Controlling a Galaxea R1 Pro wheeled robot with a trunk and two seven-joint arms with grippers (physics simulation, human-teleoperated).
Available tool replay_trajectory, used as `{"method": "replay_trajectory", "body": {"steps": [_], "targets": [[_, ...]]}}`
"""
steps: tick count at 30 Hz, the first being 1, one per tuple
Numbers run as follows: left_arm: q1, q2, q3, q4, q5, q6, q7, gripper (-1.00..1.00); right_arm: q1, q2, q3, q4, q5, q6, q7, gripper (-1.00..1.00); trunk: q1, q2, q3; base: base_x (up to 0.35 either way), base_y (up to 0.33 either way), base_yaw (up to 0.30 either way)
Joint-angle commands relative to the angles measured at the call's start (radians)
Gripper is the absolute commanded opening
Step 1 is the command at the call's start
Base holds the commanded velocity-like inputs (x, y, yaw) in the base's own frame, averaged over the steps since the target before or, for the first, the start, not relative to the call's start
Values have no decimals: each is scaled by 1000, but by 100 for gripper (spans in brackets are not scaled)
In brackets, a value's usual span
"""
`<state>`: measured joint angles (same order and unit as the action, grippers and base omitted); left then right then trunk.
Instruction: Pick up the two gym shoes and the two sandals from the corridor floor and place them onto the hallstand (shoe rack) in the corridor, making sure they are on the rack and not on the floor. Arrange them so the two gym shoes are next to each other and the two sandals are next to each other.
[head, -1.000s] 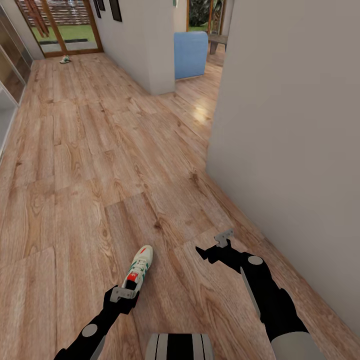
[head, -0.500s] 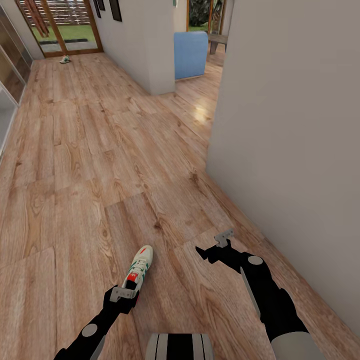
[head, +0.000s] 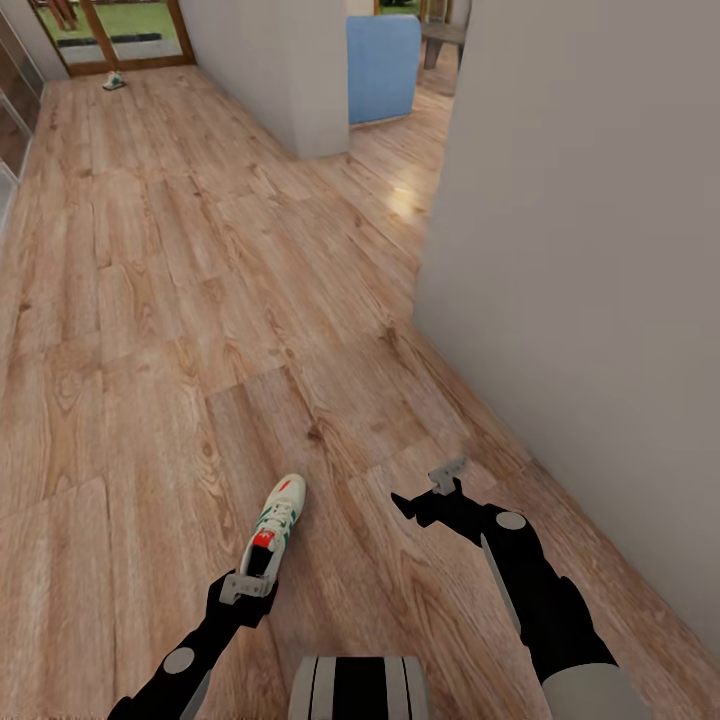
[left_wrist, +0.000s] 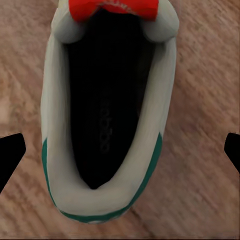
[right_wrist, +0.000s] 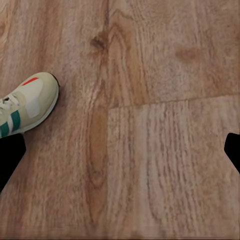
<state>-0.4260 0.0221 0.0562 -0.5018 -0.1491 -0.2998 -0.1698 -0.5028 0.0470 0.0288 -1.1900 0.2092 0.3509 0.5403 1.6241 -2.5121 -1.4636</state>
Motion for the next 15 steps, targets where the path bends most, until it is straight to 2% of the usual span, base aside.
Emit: {"method": "replay_trajectory", "body": {"steps": [1, 6, 15], "targets": [[0, -1, 6, 0, -10, -4, -5, 100, 0, 1, -1, -2, 9, 3, 6, 100, 0, -1, -6, 0, 0, 0], [0, 0, 6, 0, -9, -4, -5, 100, 0, 1, -1, -2, 9, 3, 6, 100, 2, -2, -33, 0, 0, 0], [2, 3, 6, -18, -10, -4, -5, 100, 0, 1, -1, -2, 9, 3, 6, 100, 2, -2, -42, 0, 0, 0]]}}
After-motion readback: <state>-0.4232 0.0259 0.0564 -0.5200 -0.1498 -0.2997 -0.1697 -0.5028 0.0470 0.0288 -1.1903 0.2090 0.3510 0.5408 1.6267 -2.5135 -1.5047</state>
